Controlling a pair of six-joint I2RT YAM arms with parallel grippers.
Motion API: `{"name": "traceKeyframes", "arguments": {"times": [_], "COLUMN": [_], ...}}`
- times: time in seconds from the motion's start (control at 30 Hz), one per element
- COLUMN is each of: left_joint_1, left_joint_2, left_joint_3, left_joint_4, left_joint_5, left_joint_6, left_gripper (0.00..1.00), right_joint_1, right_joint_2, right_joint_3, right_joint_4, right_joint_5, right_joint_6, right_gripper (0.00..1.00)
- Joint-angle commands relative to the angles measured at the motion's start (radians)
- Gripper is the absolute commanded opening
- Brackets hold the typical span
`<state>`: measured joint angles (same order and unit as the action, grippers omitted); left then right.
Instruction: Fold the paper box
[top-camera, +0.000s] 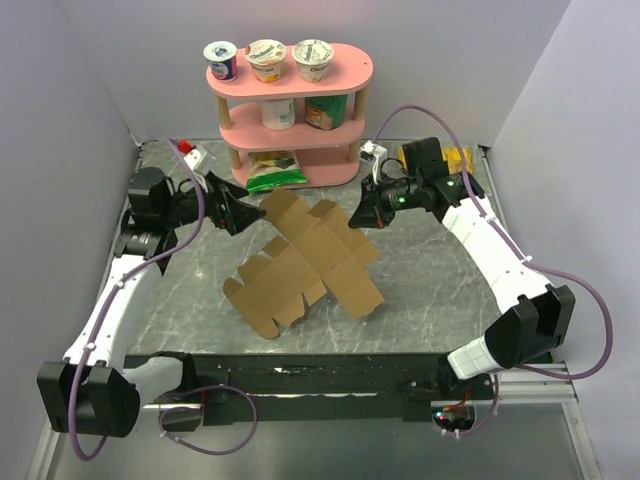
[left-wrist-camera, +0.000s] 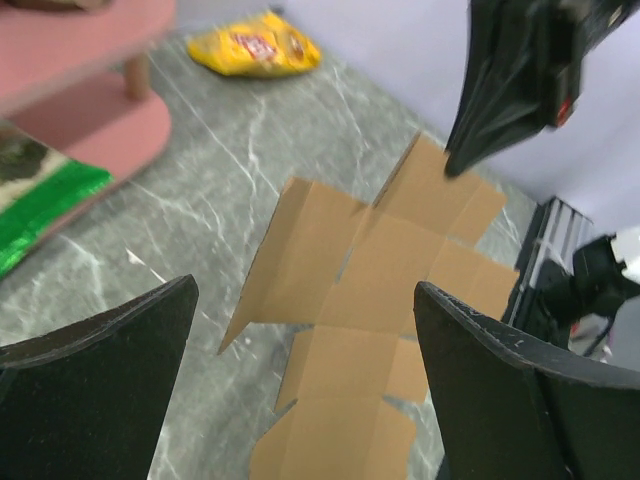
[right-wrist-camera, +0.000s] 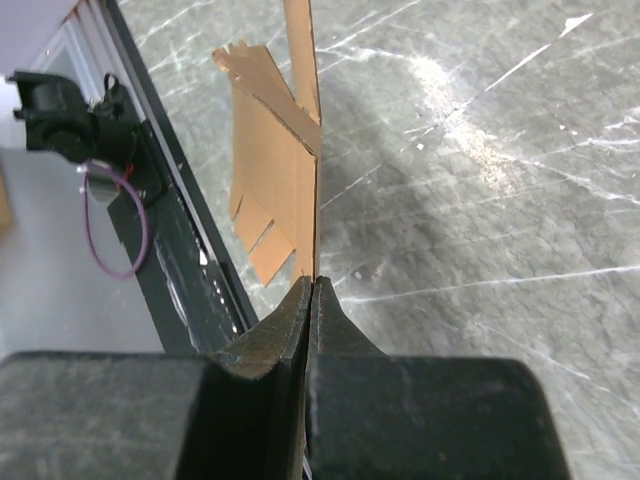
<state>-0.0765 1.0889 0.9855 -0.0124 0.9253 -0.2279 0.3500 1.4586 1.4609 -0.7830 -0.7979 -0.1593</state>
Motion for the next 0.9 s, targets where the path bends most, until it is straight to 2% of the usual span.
{"name": "traceKeyframes", "arguments": {"times": [0.0,0.17,0.33,0.47,0.57,0.6,0.7,0.73,0.77,0.8,0.83,0.87], "left_joint_1": [-0.025,-0.066,-0.129,-0.166,-0.201,-0.21,-0.258,-0.285,-0.301,-0.316,-0.347,-0.365], "left_joint_2": [0.017,0.058,0.094,0.086,0.085,0.083,0.063,0.051,0.037,-0.001,-0.023,-0.046], "left_joint_3": [0.028,0.048,0.056,0.028,0.019,0.019,0.005,-0.016,-0.031,-0.048,-0.088,-0.111], "left_joint_4": [-0.018,-0.017,-0.058,-0.018,-0.017,-0.024,-0.041,-0.031,-0.021,-0.009,0.005,0.041], "left_joint_5": [0.0,0.004,-0.075,-0.104,-0.138,-0.161,-0.224,-0.282,-0.311,-0.345,-0.412,-0.454], "left_joint_6": [0.113,0.128,0.171,0.162,0.171,0.174,0.185,0.185,0.183,0.179,0.174,0.171], "left_gripper": [0.96,0.97,0.99,0.9,0.7,0.51,0.21,0.2,0.18,0.14,0.11,0.1], "right_joint_1": [-0.006,-0.005,0.007,0.023,0.032,0.035,0.04,0.041,0.04,0.04,0.041,0.04], "right_joint_2": [-0.021,-0.015,-0.011,-0.001,0.012,0.023,0.043,0.043,0.043,0.036,0.029,0.023], "right_joint_3": [0.094,0.128,0.157,0.177,0.2,0.217,0.263,0.271,0.274,0.274,0.274,0.273], "right_joint_4": [-0.099,-0.136,-0.16,-0.186,-0.203,-0.205,-0.225,-0.214,-0.196,-0.176,-0.129,-0.107], "right_joint_5": [-0.038,-0.047,-0.043,-0.029,-0.011,0.003,0.028,0.052,0.074,0.095,0.153,0.176], "right_joint_6": [-0.078,-0.105,-0.132,-0.16,-0.172,-0.174,-0.175,-0.161,-0.145,-0.12,-0.062,-0.025], "right_gripper": [0.0,0.0,0.0,0.0,0.0,0.0,0.0,0.0,0.02,0.11,0.24,0.53]}}
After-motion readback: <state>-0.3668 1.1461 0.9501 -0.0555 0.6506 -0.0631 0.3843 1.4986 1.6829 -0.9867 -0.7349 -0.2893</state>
